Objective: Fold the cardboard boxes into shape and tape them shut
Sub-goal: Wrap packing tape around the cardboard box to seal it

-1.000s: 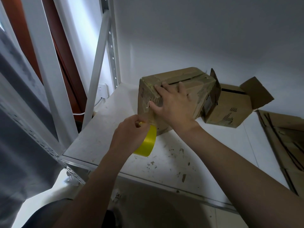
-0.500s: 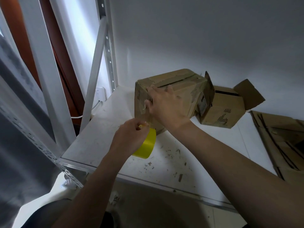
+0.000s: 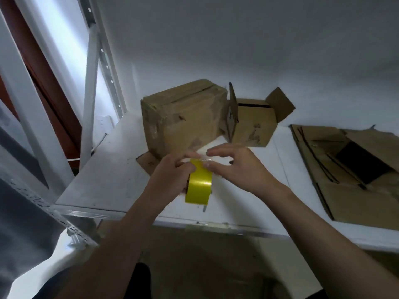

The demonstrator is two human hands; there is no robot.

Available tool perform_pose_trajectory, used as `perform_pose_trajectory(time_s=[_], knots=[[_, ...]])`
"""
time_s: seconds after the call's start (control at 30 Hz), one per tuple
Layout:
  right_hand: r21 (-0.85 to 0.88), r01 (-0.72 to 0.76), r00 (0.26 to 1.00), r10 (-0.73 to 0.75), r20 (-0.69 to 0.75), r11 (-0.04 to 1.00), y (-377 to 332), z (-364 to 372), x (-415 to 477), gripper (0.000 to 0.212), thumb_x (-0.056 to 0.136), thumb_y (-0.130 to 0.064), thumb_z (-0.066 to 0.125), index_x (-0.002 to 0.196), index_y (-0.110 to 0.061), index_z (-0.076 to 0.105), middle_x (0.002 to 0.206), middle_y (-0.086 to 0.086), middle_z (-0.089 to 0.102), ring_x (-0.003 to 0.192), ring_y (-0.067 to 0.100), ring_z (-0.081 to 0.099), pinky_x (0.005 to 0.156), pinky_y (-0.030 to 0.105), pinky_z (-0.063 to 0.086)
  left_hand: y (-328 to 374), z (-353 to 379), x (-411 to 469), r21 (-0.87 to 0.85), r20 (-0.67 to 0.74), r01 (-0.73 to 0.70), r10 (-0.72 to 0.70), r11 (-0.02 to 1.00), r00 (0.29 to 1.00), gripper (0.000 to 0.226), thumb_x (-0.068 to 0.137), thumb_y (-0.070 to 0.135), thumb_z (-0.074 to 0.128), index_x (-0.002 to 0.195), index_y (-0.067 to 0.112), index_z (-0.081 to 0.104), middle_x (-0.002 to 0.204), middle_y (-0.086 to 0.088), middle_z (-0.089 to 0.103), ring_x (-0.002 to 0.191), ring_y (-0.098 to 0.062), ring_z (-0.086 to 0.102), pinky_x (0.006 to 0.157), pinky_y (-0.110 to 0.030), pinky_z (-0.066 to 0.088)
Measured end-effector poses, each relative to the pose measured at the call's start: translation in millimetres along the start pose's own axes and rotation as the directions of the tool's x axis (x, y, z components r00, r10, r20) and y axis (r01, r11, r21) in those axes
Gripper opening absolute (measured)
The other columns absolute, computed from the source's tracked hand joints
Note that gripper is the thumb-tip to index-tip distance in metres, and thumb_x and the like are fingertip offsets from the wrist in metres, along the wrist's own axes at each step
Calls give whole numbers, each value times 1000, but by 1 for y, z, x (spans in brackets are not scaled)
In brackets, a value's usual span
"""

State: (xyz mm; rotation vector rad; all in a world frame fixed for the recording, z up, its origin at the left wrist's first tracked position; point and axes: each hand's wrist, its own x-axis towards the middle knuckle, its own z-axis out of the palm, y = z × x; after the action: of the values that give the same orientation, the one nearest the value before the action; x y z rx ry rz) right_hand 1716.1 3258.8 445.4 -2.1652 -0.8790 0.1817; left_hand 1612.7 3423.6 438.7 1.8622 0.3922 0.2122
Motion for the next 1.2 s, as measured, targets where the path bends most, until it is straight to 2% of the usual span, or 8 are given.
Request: perform_pose_trajectory(time_s=[0.13, 0.2, 0.3, 0.43, 0.57, 0.77, 0.93, 1.2], knots=[[208, -76, 989, 101, -108, 975, 19, -20, -35, 3, 88, -36, 76, 90, -38, 77, 90, -25, 73, 88, -3, 67, 66, 7, 46, 13, 41, -13, -43, 110, -65, 70, 997, 991, 35, 92, 13, 55, 95, 45, 67, 97, 0, 64, 75, -8, 67, 53, -20, 53], [256, -55, 975, 107, -193, 965, 30, -31, -46, 8, 88, -28, 77, 82, -33, 77, 83, -22, 73, 81, -1, 68, 65, 6, 47, 19, 59, -18, -68, 146, -85, 94, 994, 985, 30, 87, 18, 54, 98, 42, 67, 93, -3, 63, 69, -8, 65, 52, -20, 52], [136, -56, 960, 90, -265, 989, 43, -42, -57, 8, 90, -27, 75, 83, -30, 77, 80, -17, 73, 80, 0, 66, 69, 10, 49, 21, 83, -19, -66, 188, -84, 95, 994, 978, 30, 93, 16, 52, 108, 40, 64, 94, -9, 63, 77, -20, 66, 56, -23, 55], [-56, -24, 945, 5, -327, 998, 54, -45, -56, 4, 93, -31, 70, 91, -29, 73, 87, -13, 72, 81, 6, 65, 77, 32, 57, 21, 100, -9, -117, 198, -33, 56, 993, 979, 35, 100, 15, 51, 120, 43, 57, 102, 0, 62, 83, -19, 67, 58, -21, 56], [-89, 4, 942, -34, -333, 996, 65, -43, -40, 5, 94, -37, 67, 90, -35, 68, 85, -15, 70, 79, 6, 65, 75, 38, 58, 16, 98, 11, -217, 214, 49, -1, 975, 977, 50, 103, 15, 52, 138, 50, 40, 117, -3, 55, 102, -28, 65, 71, -39, 62], [-17, -26, 958, 20, -287, 1000, 81, -35, -17, 6, 96, -36, 65, 90, -34, 64, 85, -17, 69, 82, 5, 65, 78, 40, 58, 4, 101, 36, -6, 226, -25, 26, 1000, 974, 31, 104, 20, 50, 113, 44, 32, 105, -3, 61, 82, -24, 71, 63, -30, 61], [-26, -42, 976, 35, -216, 999, 85, -34, -13, 9, 96, -37, 65, 88, -36, 63, 87, -16, 70, 81, 4, 65, 77, 39, 57, -5, 100, 44, 185, 176, -59, 26, 981, 984, 32, 100, 23, 57, 112, 37, 31, 105, 0, 62, 85, -22, 69, 69, -42, 64], [-13, -16, 981, 13, -196, 1000, 83, -32, -20, 17, 96, -38, 66, 83, -45, 57, 85, -19, 68, 83, 3, 65, 77, 33, 58, -8, 94, 34, 409, 23, -332, 354, 850, 935, 17, 94, 34, 68, 110, 29, 72, 115, 14, 61, 101, -6, 59, 82, -32, 58]])
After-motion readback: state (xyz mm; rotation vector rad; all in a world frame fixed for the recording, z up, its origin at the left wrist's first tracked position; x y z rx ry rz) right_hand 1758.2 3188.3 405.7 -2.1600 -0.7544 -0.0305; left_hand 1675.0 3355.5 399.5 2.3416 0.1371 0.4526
